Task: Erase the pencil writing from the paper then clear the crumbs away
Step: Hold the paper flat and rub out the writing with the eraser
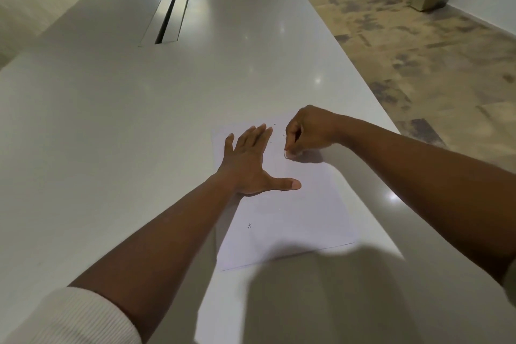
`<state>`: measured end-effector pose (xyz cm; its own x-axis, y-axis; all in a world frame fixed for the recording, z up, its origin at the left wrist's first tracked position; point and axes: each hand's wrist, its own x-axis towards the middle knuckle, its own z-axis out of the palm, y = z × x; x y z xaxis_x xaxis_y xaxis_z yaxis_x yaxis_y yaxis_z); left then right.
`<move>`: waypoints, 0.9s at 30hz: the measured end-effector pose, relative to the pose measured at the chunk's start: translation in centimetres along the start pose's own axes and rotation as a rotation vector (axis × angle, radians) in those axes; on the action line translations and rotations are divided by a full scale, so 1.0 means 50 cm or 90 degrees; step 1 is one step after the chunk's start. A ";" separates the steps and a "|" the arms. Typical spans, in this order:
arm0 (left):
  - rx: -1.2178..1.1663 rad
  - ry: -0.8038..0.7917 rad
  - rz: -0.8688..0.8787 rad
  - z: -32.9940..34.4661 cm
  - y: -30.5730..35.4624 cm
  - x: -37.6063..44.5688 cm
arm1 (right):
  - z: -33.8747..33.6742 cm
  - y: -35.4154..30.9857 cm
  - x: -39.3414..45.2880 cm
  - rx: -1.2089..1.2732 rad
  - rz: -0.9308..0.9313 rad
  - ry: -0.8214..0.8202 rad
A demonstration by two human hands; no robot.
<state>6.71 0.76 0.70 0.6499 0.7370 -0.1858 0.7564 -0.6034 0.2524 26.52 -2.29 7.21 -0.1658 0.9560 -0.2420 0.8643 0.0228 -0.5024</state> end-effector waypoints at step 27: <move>-0.014 -0.005 0.004 -0.007 0.004 -0.002 | 0.070 -0.013 0.021 0.134 -0.014 0.175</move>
<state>6.76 0.68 1.08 0.6554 0.7306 -0.1914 0.7505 -0.6014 0.2740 24.11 -2.32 4.35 -0.0251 0.9996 -0.0105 0.7404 0.0116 -0.6720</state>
